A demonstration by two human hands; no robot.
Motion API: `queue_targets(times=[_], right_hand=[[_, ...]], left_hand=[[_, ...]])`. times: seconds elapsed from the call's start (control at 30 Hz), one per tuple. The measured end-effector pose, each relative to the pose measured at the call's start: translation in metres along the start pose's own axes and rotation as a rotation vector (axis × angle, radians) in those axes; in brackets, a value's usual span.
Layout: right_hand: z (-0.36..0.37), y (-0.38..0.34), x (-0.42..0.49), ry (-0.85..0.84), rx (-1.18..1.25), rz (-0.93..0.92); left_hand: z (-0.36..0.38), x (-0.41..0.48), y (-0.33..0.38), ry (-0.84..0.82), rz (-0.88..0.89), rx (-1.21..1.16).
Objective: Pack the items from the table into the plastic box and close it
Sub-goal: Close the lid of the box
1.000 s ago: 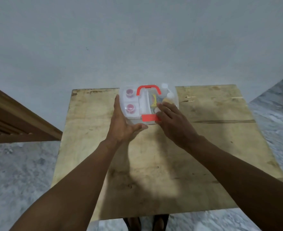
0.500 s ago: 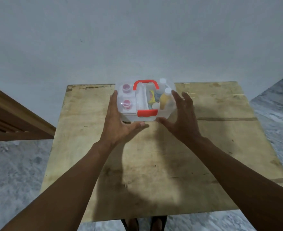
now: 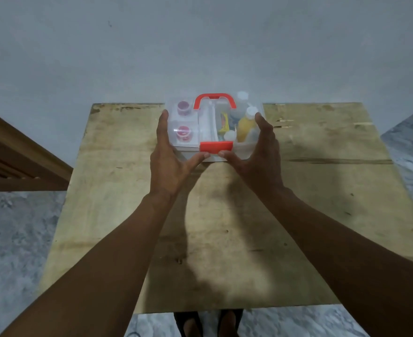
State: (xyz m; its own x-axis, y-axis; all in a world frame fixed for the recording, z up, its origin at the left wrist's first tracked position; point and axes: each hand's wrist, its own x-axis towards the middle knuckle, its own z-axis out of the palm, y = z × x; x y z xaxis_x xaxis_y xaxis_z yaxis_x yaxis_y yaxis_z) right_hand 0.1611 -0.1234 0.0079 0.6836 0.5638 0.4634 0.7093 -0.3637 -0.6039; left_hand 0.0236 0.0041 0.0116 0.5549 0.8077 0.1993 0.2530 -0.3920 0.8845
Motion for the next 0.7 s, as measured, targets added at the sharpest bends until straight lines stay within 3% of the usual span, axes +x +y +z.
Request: queue_targets(times=[0.4, 0.7], right_hand=[[0.017, 0.007, -0.003, 0.105, -0.092, 0.008], [-0.013, -0.022, 0.011, -0.042, 0.108, 0.249]], left_hand=[[0.004, 0.007, -0.023, 0.078, 0.04, 0.044], [-0.01, 0.014, 0.0, -0.078, -0.078, -0.013]])
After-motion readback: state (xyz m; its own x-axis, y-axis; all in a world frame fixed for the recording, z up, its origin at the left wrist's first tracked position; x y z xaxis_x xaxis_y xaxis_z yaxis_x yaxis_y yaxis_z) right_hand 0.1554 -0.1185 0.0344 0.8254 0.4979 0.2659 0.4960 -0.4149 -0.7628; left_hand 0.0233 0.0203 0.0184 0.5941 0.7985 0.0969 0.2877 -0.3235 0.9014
